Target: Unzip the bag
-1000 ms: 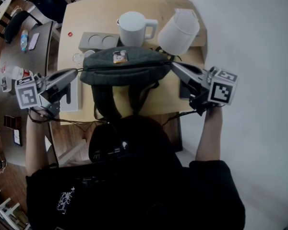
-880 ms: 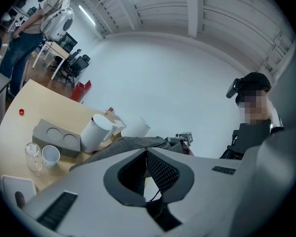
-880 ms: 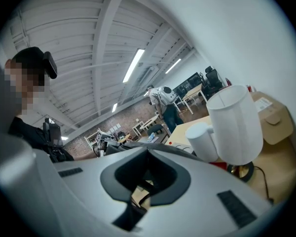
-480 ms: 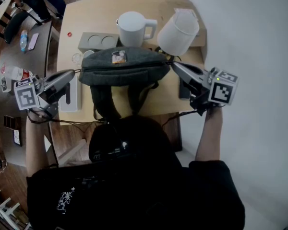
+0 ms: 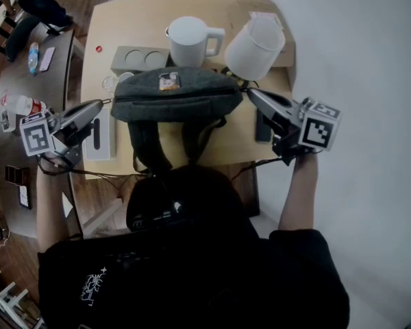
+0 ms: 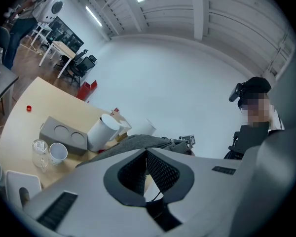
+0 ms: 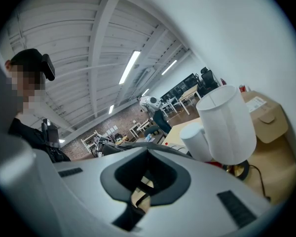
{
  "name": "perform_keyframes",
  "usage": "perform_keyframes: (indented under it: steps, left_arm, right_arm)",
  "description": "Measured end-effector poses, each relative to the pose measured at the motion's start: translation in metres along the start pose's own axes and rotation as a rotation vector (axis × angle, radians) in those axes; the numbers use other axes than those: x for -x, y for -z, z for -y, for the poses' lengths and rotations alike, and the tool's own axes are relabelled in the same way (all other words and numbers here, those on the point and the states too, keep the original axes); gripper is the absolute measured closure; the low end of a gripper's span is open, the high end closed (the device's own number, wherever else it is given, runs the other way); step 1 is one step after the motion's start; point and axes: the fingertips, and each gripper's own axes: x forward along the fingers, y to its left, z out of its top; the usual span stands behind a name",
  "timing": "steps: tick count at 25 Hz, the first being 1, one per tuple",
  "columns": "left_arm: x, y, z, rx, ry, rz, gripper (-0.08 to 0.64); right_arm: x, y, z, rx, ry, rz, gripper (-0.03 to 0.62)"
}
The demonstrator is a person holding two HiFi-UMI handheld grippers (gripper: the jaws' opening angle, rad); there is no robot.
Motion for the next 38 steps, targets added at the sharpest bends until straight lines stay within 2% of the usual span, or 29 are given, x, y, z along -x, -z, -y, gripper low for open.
perform_keyframes:
  steps: [4,9,13,19,26,38]
  left_arm:
    - [0.001,0.001,-0.003,0.0,-0.01,0.0,0.557]
    - [0.006,0.008,-0.014,0.044,-0.001,-0.005,0.556]
    - [0.007,0.009,-0.016,0.054,-0.007,-0.002,0.557]
    - [0.008,0.006,-0.021,0.052,-0.021,0.005,0.555]
    - [0.005,0.005,-0.032,0.05,-0.043,0.018,0.555]
    - [0.001,0.014,-0.046,0.098,-0.041,0.033,0.555]
  right_arm:
    - [0.0,-0.003,0.001,0.018,0.008,-0.001,0.583]
    - [0.002,-0.003,0.005,-0.001,0.007,0.006,0.583]
    - [0.004,0.003,0.014,-0.059,-0.002,0.022,0.583]
    - [0.003,-0.005,0.016,-0.019,0.028,0.014,0.583]
    - [0.005,-0.001,0.031,-0.058,0.036,0.027,0.581]
    - [0.006,0.009,0.055,-0.128,0.045,0.038,0.581]
